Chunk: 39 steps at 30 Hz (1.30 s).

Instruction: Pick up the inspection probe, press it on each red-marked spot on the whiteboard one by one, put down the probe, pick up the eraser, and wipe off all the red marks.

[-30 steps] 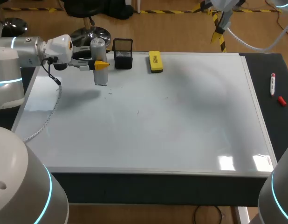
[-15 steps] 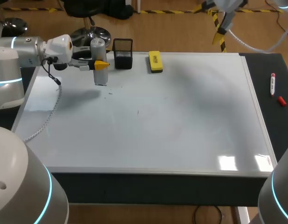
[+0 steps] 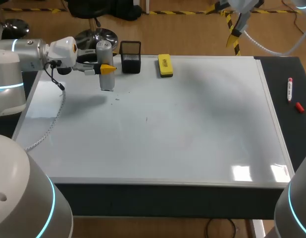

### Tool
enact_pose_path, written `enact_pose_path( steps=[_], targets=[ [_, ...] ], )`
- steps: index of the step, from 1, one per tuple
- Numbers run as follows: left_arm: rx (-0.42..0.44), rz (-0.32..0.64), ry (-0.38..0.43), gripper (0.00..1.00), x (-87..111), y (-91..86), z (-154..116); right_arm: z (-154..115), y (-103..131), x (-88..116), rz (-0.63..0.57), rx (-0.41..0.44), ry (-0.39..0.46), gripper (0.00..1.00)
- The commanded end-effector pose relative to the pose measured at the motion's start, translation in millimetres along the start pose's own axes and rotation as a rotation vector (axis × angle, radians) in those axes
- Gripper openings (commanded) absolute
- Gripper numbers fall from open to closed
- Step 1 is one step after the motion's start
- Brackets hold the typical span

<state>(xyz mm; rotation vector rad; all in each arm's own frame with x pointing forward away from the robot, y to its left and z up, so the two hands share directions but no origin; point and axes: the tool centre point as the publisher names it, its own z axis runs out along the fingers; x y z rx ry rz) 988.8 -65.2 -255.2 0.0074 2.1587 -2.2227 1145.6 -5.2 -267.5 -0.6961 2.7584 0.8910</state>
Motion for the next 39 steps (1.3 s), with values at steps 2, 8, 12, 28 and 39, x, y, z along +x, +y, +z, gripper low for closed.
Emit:
enact_pose_path(
  steps=[2, 8, 12, 28, 39],
  targets=[
    [-0.002, 0.001, -0.004, 0.0, 1.1, -1.6, 0, -1, 0, -1, -0.001, 0.002, 0.004, 1.0],
    [-0.002, 0.001, -0.004, 0.0, 1.1, -1.6, 0, -1, 0, -1, -0.001, 0.002, 0.004, 1.0],
    [-0.004, 0.013, -0.001, 0.0, -2.6, -2.1, 2, -1, 0, -1, -0.001, 0.002, 0.004, 1.0],
    [0.036, 0.162, 0.048, 0.0, -72.4, -42.1, 24, -1, 0, -1, -0.001, 0.002, 0.004, 1.0],
    [0.051, 0.221, 0.072, 0.0, -91.9, -68.1, 24, -1, 0, -1, -0.001, 0.002, 0.004, 1.0]
  ],
)
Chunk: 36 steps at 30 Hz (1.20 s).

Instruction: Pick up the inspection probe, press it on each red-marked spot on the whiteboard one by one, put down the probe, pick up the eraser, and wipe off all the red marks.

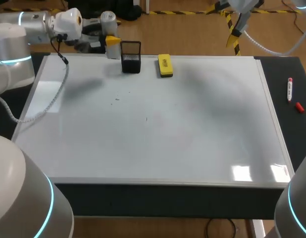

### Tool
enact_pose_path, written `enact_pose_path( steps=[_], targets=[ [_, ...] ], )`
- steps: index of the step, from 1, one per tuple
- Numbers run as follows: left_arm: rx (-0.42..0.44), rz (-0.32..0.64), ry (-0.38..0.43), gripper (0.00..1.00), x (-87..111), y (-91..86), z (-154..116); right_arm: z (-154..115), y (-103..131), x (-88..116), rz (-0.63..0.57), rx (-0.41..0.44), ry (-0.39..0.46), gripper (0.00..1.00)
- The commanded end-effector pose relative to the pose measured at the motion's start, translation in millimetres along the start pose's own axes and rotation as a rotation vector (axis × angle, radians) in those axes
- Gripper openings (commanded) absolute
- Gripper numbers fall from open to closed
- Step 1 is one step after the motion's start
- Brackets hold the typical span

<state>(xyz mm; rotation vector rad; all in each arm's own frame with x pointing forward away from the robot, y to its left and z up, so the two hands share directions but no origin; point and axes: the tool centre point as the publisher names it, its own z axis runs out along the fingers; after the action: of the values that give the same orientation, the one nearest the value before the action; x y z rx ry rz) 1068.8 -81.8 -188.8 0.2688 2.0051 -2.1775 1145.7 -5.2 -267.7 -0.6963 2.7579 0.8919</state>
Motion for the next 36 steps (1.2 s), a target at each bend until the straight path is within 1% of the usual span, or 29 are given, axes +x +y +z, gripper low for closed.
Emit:
enact_pose_path(
  steps=[1, 9, 13, 19, 25, 36],
  targets=[
    [0.003, 0.011, 0.038, 0.0, -13.5, -3.8, 4, -1, 0, -1, -0.001, 0.003, 0.004, 1.0],
    [0.018, 0.043, 0.065, 0.0, -31.7, -15.1, 19, -1, 0, -1, -0.001, 0.003, 0.004, 1.0],
    [0.021, 0.042, 0.076, 0.0, -37.3, -16.3, 25, -1, 0, -1, -0.001, 0.003, 0.004, 1.0],
    [0.026, 0.022, 0.091, 0.0, -43.2, -13.2, 36, -1, 0, -1, -0.001, 0.003, 0.004, 1.0],
    [0.03, 0.001, 0.099, 0.0, -50.3, -6.3, 44, -1, 0, -1, -0.001, 0.003, 0.004, 1.0],
    [0.044, -0.06, 0.092, 0.0, -62.3, 8.8, 50, -1, 0, -1, -0.001, 0.003, 0.004, 1.0]
  ],
)
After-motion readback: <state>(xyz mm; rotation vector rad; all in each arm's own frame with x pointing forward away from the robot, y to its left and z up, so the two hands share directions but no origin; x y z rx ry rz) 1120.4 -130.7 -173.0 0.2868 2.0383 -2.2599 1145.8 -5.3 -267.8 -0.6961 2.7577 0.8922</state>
